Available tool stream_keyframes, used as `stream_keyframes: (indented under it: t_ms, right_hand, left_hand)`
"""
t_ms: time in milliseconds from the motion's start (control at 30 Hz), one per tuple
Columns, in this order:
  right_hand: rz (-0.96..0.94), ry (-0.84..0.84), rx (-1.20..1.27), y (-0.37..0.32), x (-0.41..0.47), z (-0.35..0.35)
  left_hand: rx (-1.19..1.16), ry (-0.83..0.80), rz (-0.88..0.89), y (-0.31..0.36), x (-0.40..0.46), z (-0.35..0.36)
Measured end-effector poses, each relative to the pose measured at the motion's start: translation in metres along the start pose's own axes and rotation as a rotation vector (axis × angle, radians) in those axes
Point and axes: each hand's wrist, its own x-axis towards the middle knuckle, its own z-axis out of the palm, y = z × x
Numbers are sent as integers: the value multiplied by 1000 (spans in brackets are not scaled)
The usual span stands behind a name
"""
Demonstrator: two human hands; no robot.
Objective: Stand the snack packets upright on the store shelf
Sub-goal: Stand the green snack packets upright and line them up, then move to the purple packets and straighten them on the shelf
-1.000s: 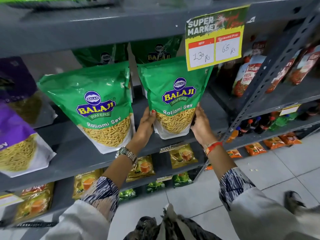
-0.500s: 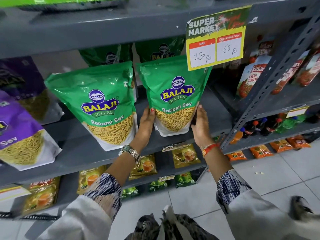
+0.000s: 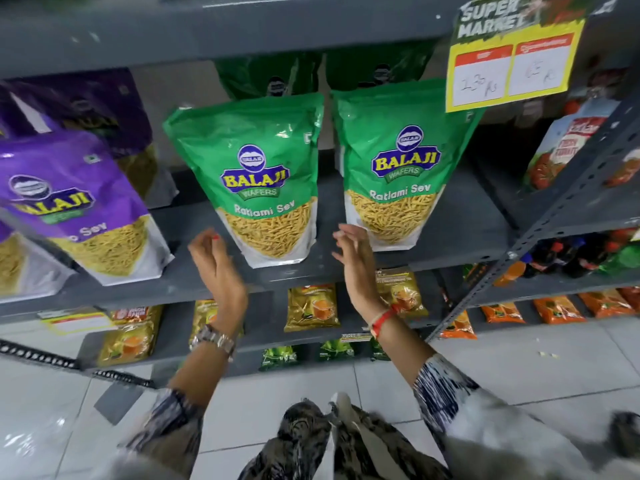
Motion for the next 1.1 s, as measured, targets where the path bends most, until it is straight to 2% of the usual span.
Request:
stream_keyframes:
  t_ms: [133, 200, 267, 600, 767, 867, 967, 1100]
  right_hand:
    - [125, -161, -138, -6, 19, 31]
    - [141, -193, -140, -10, 25, 42]
    - [148, -211, -124, -12, 27, 50]
    - [141, -218, -118, -3, 36, 43]
    - [117, -196, -152, -4, 35, 37]
    - [3, -13, -100, 0, 22, 35]
    - [-92, 140, -25, 10, -6, 46]
    - [-138, 59, -96, 29, -42, 85]
  left_hand:
    - [-69, -183, -131, 12, 39, 12]
    - [-127, -276, -176, 15, 43, 18]
    - [-85, -352, -173, 19, 35, 22]
    - [-112, -443, -112, 13, 28, 31]
    - [-117, -383, -131, 7, 30, 30]
    - [-93, -290, -131, 12, 26, 22]
    - [-24, -184, -26, 13, 16, -1]
    - [10, -50, 109, 4, 16, -57]
